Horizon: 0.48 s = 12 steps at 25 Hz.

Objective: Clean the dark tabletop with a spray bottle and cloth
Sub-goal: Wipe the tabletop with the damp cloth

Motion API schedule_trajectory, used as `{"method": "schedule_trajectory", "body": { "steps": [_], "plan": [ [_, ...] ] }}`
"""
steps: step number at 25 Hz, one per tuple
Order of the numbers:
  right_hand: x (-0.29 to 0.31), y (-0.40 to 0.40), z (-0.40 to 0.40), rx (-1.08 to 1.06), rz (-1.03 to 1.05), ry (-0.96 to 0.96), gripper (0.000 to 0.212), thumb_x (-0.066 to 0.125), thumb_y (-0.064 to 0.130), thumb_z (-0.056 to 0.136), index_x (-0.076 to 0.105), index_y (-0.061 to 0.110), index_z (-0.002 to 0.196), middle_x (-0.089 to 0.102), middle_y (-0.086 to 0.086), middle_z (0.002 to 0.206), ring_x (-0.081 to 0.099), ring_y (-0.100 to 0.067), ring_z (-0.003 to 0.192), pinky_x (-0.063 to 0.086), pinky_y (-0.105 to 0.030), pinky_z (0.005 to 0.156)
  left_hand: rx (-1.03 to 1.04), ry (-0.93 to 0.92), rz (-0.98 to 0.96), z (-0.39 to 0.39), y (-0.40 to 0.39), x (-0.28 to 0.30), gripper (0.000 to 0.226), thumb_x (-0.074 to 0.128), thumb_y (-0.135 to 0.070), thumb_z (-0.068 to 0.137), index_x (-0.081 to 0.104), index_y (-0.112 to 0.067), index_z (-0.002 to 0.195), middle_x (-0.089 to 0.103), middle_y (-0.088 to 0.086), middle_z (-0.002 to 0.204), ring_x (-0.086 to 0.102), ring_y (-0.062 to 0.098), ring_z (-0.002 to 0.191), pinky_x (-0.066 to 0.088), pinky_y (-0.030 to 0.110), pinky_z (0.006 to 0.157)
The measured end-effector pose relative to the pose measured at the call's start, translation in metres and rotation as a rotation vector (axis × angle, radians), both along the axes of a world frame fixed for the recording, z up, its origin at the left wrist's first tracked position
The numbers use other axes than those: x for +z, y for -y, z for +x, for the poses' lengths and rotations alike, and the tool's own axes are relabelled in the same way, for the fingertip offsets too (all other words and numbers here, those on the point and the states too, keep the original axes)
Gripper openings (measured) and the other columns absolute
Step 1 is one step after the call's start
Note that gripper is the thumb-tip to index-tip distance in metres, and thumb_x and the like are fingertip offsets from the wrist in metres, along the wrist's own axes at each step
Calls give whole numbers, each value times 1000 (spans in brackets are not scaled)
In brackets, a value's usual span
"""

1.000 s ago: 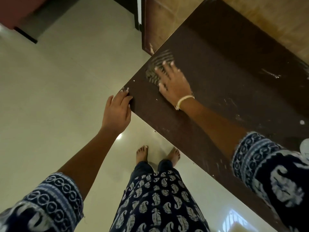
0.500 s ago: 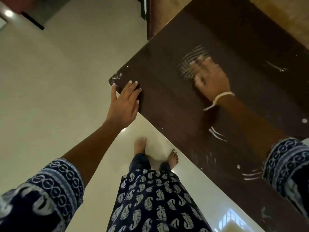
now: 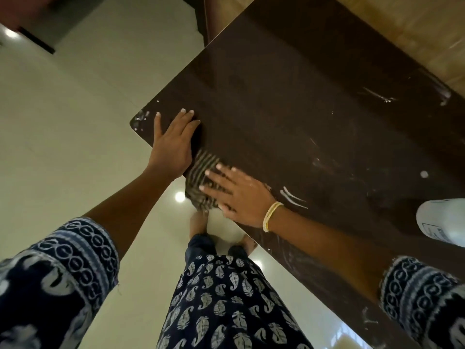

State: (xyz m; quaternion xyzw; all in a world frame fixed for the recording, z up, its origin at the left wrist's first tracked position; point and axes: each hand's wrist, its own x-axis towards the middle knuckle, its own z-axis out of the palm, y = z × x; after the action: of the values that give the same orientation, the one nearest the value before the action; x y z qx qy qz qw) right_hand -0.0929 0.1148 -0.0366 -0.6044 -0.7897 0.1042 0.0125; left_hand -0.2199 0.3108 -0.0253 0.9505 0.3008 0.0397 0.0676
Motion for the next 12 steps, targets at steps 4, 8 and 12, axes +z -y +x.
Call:
{"method": "schedule_trajectory", "body": {
  "steps": [4,8,12],
  "plan": [
    [-4,1,66,185,7,-19,59,46,31,88,39,32,147,34,-4,156,28,-27,145,29,-46,114,-41,-46,11,26,0,4,52,26,-20,94,47,-8,140,42,13,151,31,28,145,7,64,115],
    [-9,-17,197,-242,102,15,57,43,33,88,42,30,145,38,-5,153,32,-29,143,32,-48,110,-96,-23,-28,88,14,-1,49,25,-23,99,45,-10,142,38,11,154,27,25,147,4,61,116],
    [-12,11,341,-863,111,86,60,36,36,88,37,26,148,35,-11,155,30,-35,143,32,-49,113,-135,45,-38,152,35,-8,43,31,-23,102,46,-11,141,39,8,153,27,23,147,8,61,117]
  ]
}}
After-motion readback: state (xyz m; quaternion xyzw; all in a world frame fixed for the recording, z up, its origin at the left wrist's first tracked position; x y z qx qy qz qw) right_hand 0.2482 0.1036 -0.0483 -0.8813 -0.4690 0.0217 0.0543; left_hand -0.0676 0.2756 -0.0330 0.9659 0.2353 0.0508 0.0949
